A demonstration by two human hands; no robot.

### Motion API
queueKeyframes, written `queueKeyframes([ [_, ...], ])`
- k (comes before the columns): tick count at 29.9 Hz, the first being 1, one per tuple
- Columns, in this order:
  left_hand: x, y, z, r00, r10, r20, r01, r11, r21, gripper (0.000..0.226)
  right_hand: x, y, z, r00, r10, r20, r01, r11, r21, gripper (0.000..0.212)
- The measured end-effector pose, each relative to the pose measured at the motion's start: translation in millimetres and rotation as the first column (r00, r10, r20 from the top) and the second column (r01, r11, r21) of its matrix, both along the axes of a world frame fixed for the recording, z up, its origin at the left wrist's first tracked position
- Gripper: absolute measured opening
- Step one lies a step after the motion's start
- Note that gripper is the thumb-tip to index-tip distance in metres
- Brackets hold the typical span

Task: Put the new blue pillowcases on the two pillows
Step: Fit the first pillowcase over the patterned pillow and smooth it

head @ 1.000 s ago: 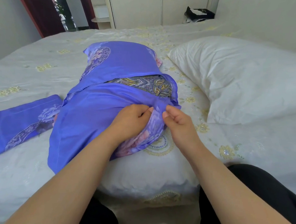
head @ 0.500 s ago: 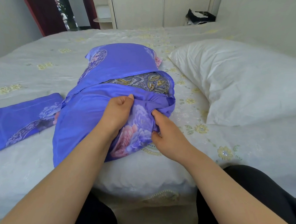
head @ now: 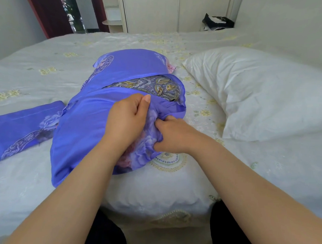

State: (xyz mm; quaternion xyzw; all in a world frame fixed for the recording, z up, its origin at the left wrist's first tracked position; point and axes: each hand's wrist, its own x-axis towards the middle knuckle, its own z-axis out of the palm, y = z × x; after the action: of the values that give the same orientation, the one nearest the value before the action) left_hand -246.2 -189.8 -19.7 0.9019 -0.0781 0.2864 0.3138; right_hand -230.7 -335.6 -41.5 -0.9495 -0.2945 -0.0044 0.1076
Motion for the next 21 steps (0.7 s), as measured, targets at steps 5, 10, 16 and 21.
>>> queueKeyframes([
  [5, 11, 1, -14, 0.984, 0.169, 0.050, -0.176, 0.957, 0.232, 0.041, 7, 11, 5, 0.981, 0.025, -0.192, -0.061, 0.981, -0.183, 0.033],
  [10, 20, 5, -24, 0.968, 0.242, 0.063, -0.250, 0.923, 0.294, 0.037, -5, -45, -6, 0.952, 0.020, -0.306, -0.037, 0.998, -0.050, 0.050],
  [16, 18, 9, -25, 0.981, 0.192, 0.042, -0.196, 0.948, 0.253, 0.035, -14, -83, -7, 0.855, 0.036, -0.517, 0.122, 0.956, 0.268, 0.050],
  [21, 16, 17, -21, 0.986, 0.162, 0.031, -0.164, 0.983, 0.080, 0.033, -17, -98, -5, 0.837, -0.231, -0.496, 0.544, 0.458, 0.703, 0.046],
])
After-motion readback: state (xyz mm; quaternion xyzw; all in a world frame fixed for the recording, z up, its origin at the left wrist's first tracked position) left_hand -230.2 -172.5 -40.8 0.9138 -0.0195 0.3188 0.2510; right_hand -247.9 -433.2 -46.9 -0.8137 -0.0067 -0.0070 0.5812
